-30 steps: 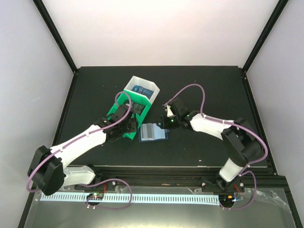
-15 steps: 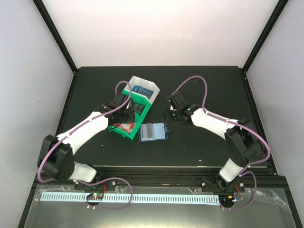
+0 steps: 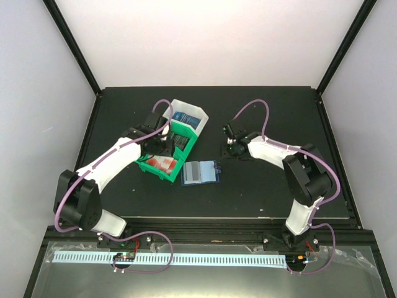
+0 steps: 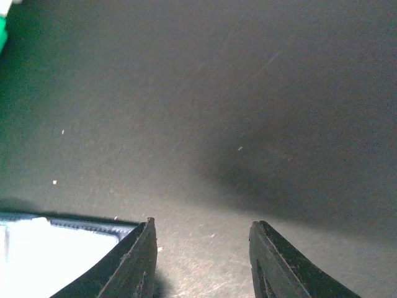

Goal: Put the credit cards into the card holder
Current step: Adjust the storage box at the center of the board.

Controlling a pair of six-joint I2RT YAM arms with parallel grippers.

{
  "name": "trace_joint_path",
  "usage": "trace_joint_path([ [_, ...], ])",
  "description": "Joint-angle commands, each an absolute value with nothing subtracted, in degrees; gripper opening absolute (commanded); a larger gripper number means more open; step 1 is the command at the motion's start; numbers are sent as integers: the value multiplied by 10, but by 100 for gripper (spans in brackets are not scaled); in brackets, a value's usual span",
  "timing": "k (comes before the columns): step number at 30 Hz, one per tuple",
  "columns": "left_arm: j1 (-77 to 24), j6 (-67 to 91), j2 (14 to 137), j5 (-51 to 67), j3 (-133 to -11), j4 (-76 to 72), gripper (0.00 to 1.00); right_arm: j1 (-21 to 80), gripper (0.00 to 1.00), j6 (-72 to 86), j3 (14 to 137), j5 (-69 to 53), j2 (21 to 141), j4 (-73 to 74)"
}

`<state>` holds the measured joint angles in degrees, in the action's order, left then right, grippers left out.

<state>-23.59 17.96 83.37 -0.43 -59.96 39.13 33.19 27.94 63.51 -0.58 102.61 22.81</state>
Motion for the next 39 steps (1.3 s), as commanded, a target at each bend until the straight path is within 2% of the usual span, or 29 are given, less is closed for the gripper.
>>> trace_joint_path([
  [1, -236, 125, 867, 48, -697, 362, 55, 305, 44, 263, 671, -20, 1011, 249],
  [8, -239, 120, 997, 55, -846, 437, 54, 285, 44, 248, 729, -8, 1012, 347],
  [17, -264, 101, 1044, 38, -864, 457, 54, 274, 44, 208, 795, 10, 1054, 405],
  [23, -282, 113, 1103, -39, -893, 506, 49, 269, 45, 194, 819, -10, 1085, 407],
  [39, -295, 56, 1058, -133, -775, 533, 40, 270, 47, 208, 846, -65, 1115, 414],
])
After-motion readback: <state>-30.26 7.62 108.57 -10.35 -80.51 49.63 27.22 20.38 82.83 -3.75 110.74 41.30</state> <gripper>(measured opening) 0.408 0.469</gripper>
